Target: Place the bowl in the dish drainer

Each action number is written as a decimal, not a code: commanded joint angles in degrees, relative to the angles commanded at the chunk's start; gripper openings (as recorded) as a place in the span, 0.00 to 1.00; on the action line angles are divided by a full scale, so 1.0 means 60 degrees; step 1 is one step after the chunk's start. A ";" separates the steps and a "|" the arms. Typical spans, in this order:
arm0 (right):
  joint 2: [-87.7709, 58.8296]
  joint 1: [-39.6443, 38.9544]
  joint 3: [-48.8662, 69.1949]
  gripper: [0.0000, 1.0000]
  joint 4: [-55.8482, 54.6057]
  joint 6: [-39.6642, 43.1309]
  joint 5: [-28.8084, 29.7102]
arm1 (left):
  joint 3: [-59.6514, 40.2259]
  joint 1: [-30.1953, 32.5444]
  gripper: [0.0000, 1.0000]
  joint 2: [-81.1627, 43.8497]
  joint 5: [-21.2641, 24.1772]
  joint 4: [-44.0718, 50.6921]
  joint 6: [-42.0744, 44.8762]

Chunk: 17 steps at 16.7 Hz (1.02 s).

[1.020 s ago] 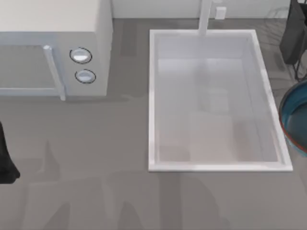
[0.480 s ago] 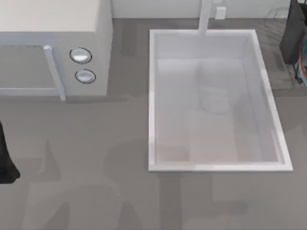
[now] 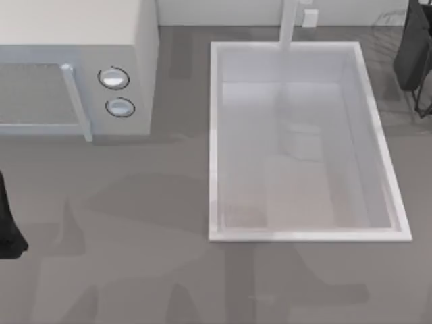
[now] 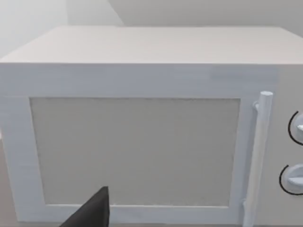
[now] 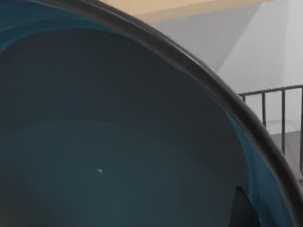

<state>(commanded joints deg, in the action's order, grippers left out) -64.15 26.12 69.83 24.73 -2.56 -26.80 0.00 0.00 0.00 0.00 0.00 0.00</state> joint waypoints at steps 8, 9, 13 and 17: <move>0.1242 0.1693 -0.0691 0.00 -0.2716 0.0269 -0.1416 | 0.0000 0.0000 1.00 0.0000 0.0000 0.0000 0.0000; 0.1242 0.1693 -0.0691 0.00 -0.2716 0.0269 -0.1416 | 0.0000 0.0000 1.00 0.0000 0.0000 0.0000 0.0000; 0.1086 0.1613 -0.0653 0.00 -0.2822 0.0255 -0.1357 | 0.0000 0.0000 1.00 0.0000 0.0000 0.0000 0.0000; -0.0295 0.1191 -0.0752 0.00 -0.4267 0.0251 -0.0886 | 0.0000 0.0000 1.00 0.0000 0.0000 0.0000 0.0000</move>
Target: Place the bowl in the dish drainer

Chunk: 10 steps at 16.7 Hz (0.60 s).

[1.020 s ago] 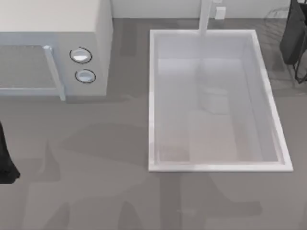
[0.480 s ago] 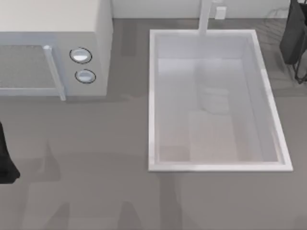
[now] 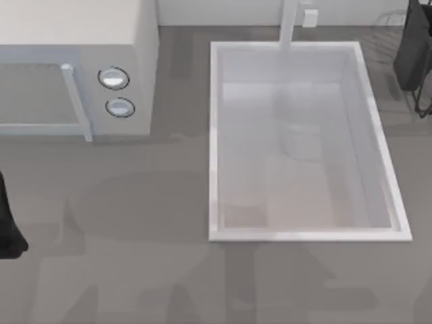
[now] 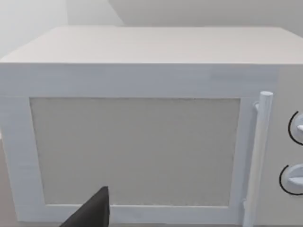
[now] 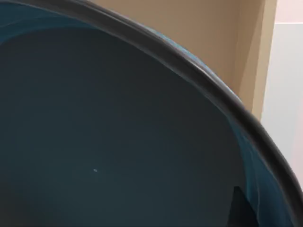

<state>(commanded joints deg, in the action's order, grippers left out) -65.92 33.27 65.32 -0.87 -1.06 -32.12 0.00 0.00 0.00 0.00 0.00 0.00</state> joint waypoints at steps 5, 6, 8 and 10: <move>-0.2898 -0.1022 -0.0538 0.00 -0.3448 0.0011 0.1104 | 0.0000 0.0000 1.00 0.0000 0.0000 0.0000 0.0000; -0.3478 -0.1262 -0.0683 0.00 -0.4213 0.0014 0.1349 | 0.0000 0.0000 1.00 0.0000 0.0000 0.0000 0.0000; -0.4527 -0.1735 -0.0977 0.00 -0.5637 0.0019 0.1825 | 0.0000 0.0000 1.00 0.0000 0.0000 0.0000 0.0000; -0.5373 -0.2158 -0.1246 0.00 -0.6735 0.0022 0.2248 | 0.0000 0.0000 1.00 0.0000 0.0000 0.0000 0.0000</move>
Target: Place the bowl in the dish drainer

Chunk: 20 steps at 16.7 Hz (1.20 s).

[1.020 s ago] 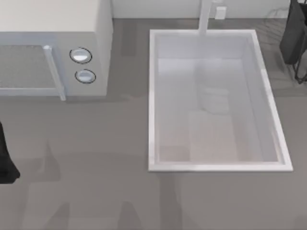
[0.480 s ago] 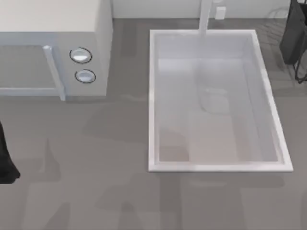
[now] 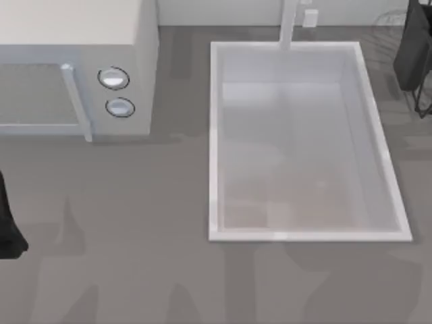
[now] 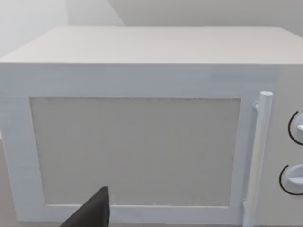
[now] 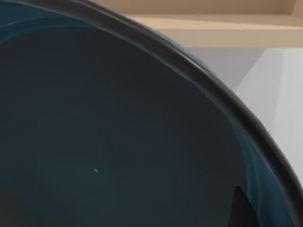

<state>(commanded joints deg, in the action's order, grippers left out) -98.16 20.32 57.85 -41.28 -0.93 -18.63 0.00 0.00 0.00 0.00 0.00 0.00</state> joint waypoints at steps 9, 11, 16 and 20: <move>-0.0800 -0.0457 -0.0296 0.08 -0.0981 -0.0001 0.0457 | 0.0000 0.0000 1.00 0.0000 0.0000 0.0000 0.0000; -0.0800 -0.0457 -0.0296 0.23 -0.0981 -0.0001 0.0457 | 0.0000 0.0000 1.00 0.0000 0.0000 0.0000 0.0000; -0.0800 -0.0457 -0.0296 0.60 -0.0981 -0.0001 0.0457 | 0.0000 0.0000 1.00 0.0000 0.0000 0.0000 0.0000; -0.0800 -0.0457 -0.0296 0.90 -0.0981 -0.0001 0.0457 | 0.0000 0.0000 1.00 0.0000 0.0000 0.0000 0.0000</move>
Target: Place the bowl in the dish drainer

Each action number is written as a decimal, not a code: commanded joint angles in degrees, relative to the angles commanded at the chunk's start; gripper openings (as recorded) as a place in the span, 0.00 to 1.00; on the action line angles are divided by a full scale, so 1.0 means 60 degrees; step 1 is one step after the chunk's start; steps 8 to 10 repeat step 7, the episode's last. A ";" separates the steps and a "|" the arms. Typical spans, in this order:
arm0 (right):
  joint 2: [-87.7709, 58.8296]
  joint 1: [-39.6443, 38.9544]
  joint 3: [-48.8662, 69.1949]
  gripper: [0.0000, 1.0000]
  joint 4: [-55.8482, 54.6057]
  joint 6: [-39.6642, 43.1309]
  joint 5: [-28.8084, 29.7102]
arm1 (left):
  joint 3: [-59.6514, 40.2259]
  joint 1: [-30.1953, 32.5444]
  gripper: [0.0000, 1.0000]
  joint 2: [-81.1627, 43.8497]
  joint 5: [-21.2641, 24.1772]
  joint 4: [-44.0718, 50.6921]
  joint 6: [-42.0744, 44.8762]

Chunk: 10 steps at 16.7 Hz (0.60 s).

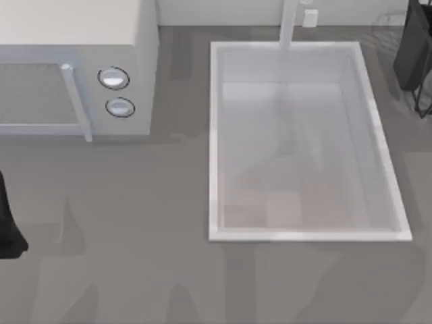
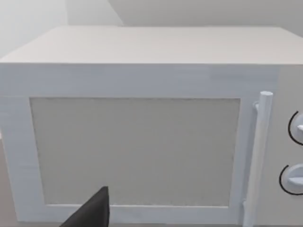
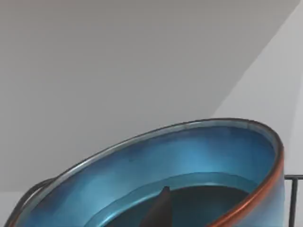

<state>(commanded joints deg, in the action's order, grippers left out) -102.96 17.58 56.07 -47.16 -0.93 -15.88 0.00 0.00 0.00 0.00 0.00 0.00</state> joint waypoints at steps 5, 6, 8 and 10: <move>0.0000 0.0000 0.0000 1.00 0.0000 0.0000 0.0000 | 0.0000 0.0000 1.00 0.0000 0.0000 0.0000 0.0000; 0.0000 0.0000 0.0000 1.00 0.0000 0.0000 0.0000 | 0.0000 0.0000 1.00 0.0000 0.0000 0.0000 0.0000; 0.0000 0.0000 0.0000 1.00 0.0000 0.0000 0.0000 | 0.0000 0.0000 1.00 0.0000 0.0000 0.0000 0.0000; 0.0000 0.0000 0.0000 1.00 0.0000 0.0000 0.0000 | 0.0000 0.0000 1.00 0.0000 0.0000 0.0000 0.0000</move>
